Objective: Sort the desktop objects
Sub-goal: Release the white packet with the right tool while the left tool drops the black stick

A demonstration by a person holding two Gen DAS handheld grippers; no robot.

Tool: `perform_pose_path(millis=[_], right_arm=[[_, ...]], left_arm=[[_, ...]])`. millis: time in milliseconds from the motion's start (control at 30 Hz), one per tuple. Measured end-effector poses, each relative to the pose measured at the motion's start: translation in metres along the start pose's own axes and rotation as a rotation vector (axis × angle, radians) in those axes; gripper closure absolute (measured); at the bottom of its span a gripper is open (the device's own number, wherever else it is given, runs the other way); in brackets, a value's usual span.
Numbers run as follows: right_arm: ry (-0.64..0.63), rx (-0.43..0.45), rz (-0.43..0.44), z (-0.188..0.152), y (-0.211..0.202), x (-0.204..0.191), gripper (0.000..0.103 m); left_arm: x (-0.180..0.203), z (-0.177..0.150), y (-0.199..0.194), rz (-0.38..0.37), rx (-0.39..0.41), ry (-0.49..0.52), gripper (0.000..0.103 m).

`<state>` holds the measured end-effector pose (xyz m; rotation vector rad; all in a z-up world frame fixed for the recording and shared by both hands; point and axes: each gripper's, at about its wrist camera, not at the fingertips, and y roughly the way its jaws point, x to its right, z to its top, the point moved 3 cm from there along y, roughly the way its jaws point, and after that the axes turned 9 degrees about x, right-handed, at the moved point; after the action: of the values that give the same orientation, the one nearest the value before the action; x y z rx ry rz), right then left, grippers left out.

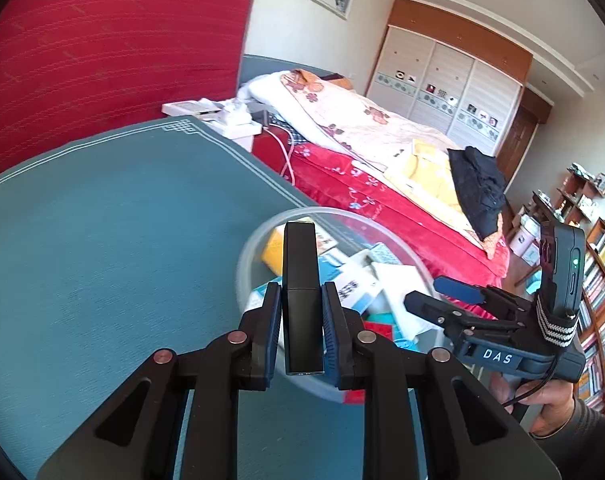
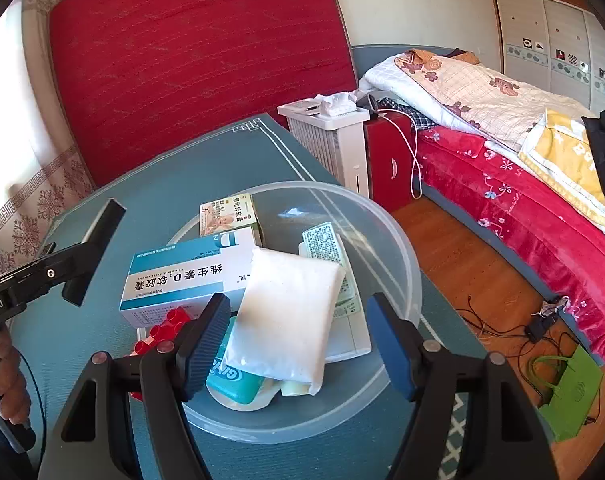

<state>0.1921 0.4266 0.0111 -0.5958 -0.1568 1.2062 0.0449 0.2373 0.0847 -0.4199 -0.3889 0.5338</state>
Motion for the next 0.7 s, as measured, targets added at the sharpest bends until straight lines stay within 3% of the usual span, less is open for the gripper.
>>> perform_pose_path(millis=[700], right_arm=[[0.037,0.040,-0.070,0.007,0.001,0.039,0.026]], left_arm=[[0.065,-0.019,0.048,-0.093,-0.111,0.079,0.081]])
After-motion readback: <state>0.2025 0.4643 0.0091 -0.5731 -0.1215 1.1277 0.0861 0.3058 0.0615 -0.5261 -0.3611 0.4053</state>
